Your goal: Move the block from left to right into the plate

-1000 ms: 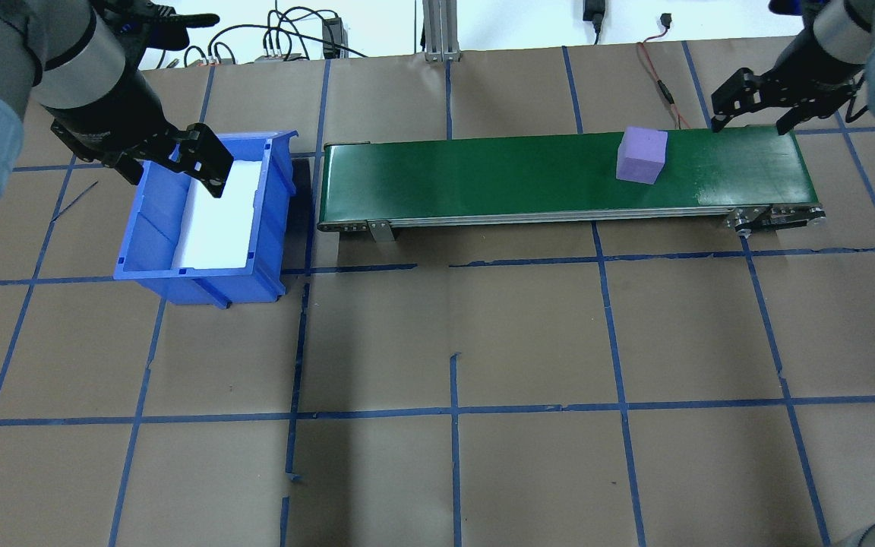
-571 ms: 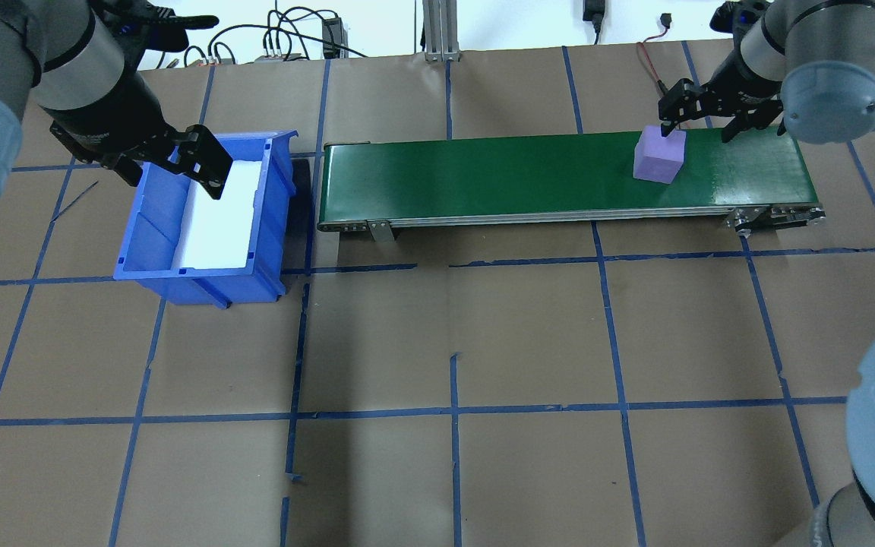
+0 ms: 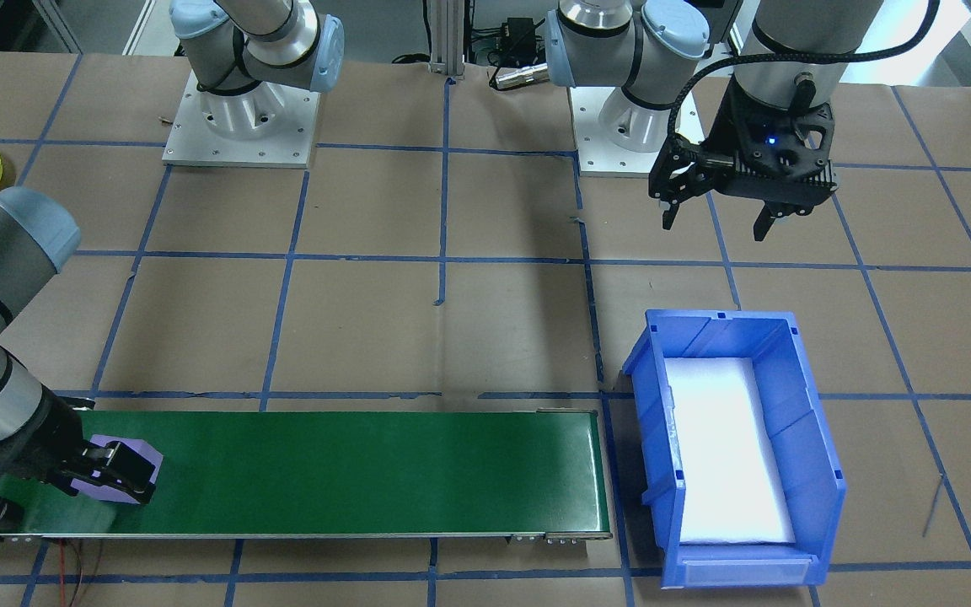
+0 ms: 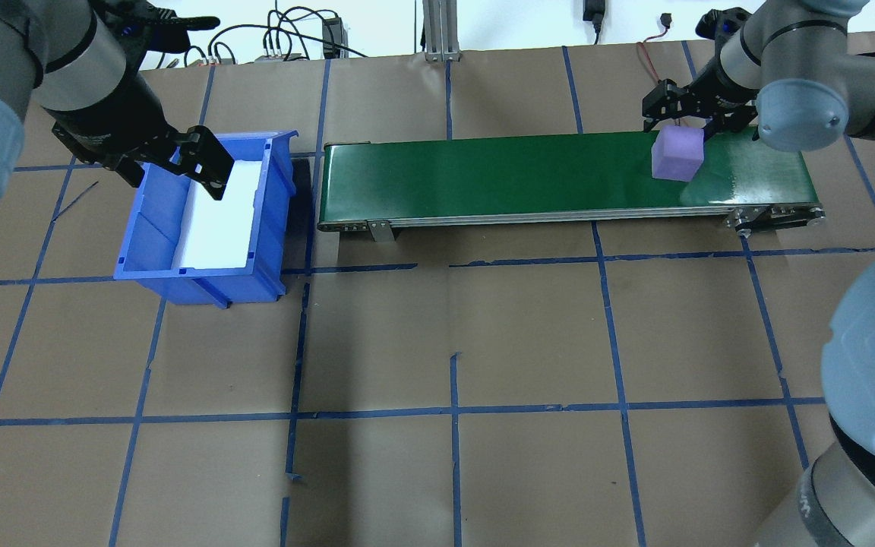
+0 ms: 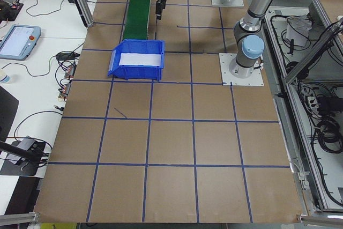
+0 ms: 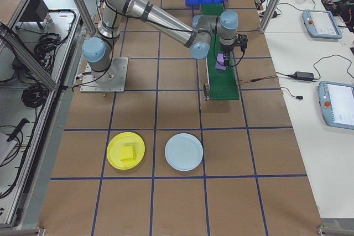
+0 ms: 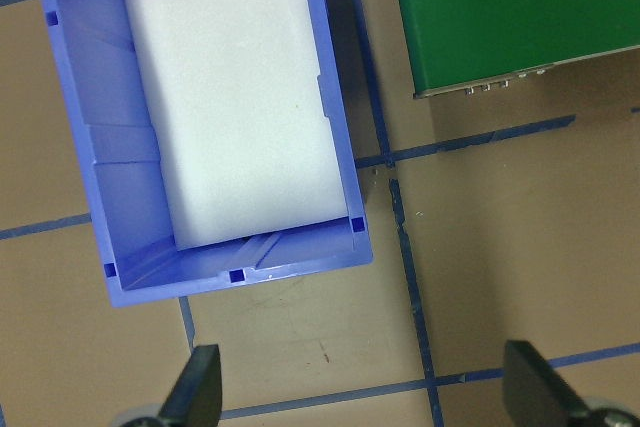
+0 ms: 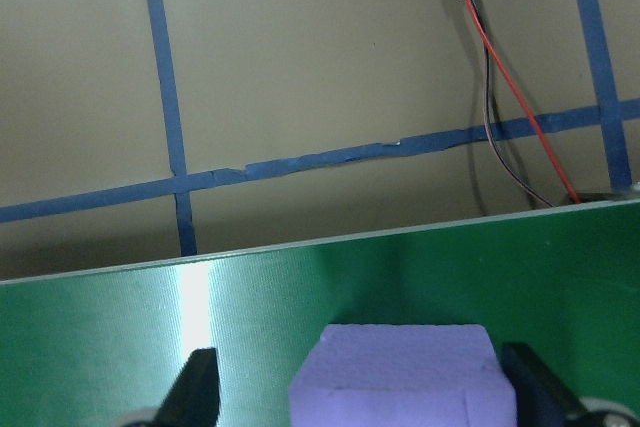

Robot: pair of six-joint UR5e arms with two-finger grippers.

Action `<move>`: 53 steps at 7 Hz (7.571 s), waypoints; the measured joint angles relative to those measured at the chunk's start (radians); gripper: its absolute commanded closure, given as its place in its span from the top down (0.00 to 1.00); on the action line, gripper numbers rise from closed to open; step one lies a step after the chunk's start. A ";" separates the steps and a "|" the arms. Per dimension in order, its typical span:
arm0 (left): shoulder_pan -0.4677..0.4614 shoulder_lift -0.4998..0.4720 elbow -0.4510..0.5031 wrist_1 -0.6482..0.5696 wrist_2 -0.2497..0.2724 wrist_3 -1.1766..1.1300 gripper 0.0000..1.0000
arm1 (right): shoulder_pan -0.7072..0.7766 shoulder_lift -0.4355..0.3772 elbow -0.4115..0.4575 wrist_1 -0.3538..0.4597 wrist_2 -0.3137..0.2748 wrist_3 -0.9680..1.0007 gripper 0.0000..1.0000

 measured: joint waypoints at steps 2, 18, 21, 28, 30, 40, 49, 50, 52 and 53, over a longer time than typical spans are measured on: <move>0.000 0.000 -0.001 0.000 0.000 0.000 1.00 | -0.001 0.017 0.019 -0.001 -0.061 -0.001 0.91; 0.000 0.005 -0.002 -0.002 0.000 0.000 1.00 | -0.781 0.013 0.079 0.066 -0.167 -1.056 0.99; 0.001 0.005 0.001 -0.003 0.000 0.000 1.00 | -0.788 0.022 0.075 0.065 -0.163 -1.064 1.00; 0.000 0.005 0.013 -0.003 0.000 0.000 1.00 | -0.657 -0.414 0.041 0.435 -0.172 -0.967 1.00; 0.000 0.005 0.016 -0.003 0.000 0.000 1.00 | -0.491 -0.520 0.041 0.566 -0.187 -0.689 1.00; 0.002 0.009 0.015 -0.006 0.005 0.019 1.00 | 0.294 -0.522 0.029 0.613 -0.225 0.382 1.00; 0.000 0.014 0.003 -0.007 0.007 0.020 1.00 | 0.295 -0.528 0.032 0.603 -0.229 0.383 1.00; 0.000 0.015 0.003 -0.006 0.008 0.020 1.00 | 0.294 -0.528 0.033 0.603 -0.230 0.382 1.00; 0.001 0.015 -0.001 -0.006 0.008 0.020 1.00 | 0.293 -0.530 0.033 0.603 -0.234 0.382 1.00; 0.000 0.015 -0.002 -0.006 0.007 0.020 1.00 | 0.293 -0.531 0.033 0.604 -0.239 0.382 1.00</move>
